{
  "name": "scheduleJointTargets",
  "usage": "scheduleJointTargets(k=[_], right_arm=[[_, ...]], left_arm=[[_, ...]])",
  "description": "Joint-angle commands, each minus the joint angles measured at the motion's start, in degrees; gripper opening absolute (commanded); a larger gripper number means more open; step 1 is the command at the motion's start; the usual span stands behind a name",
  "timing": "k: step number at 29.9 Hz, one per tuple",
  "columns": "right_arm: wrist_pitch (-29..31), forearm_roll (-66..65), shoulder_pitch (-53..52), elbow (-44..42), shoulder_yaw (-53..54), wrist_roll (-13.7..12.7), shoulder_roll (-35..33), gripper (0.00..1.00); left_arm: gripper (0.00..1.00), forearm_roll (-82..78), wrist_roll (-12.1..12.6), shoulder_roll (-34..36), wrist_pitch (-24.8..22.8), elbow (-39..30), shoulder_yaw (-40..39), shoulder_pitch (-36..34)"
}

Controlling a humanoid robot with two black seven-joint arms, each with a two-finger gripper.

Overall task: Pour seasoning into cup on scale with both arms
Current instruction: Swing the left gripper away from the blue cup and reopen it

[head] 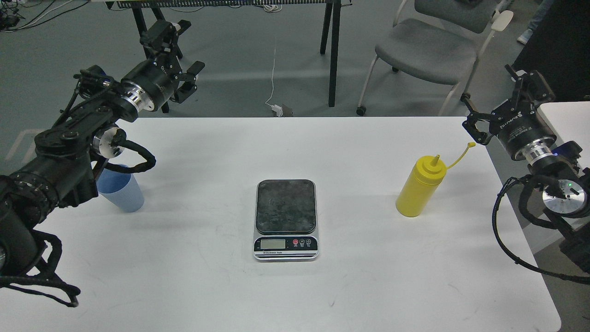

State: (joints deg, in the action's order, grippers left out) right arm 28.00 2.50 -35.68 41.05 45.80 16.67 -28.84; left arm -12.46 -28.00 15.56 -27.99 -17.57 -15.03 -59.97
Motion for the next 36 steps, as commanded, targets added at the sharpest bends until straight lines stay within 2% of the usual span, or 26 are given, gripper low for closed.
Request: scheduleJointTargets(k=[1, 11, 17, 19, 27, 33, 36], right_arm=[[0.0, 0.1, 0.0, 0.0, 0.0, 0.0, 0.0, 0.99], [0.0, 0.0, 0.1, -0.2, -0.2, -0.1, -0.2, 0.99], [0.0, 0.0, 0.8, 0.0, -0.1, -0.1, -0.2, 0.99], [0.0, 0.0, 0.8, -0.1, -0.1, -0.1, -0.2, 0.99], [0.0, 0.1, 0.9, -0.1, 0.3, 0.0, -0.4, 0.99], [0.0, 0.1, 0.9, 0.0, 0.4, 0.0, 0.2, 0.99], [0.0, 0.0, 0.9, 0.0, 0.4, 0.0, 0.3, 0.99]], left_arm=[[0.99, 0.0, 0.0, -0.1, 0.0, -0.1, 0.1, 0.6], [0.99, -0.1, 0.0, 0.8, 0.0, 0.2, 0.1, 0.4], [1.0, -3.9, 0.0, 7.2, 0.0, -1.5, 3.6, 0.1], [1.0, -11.2, 0.0, 11.8, 0.0, -4.9, 7.6, -0.6], [0.99, -41.7, 0.0, 34.1, 0.0, -21.3, 8.2, -1.8], [0.99, -57.4, 0.0, 41.3, 0.0, -29.6, 8.9, 0.5], [0.99, -62.9, 0.0, 41.8, 1.2, -30.4, 8.8, 3.5]])
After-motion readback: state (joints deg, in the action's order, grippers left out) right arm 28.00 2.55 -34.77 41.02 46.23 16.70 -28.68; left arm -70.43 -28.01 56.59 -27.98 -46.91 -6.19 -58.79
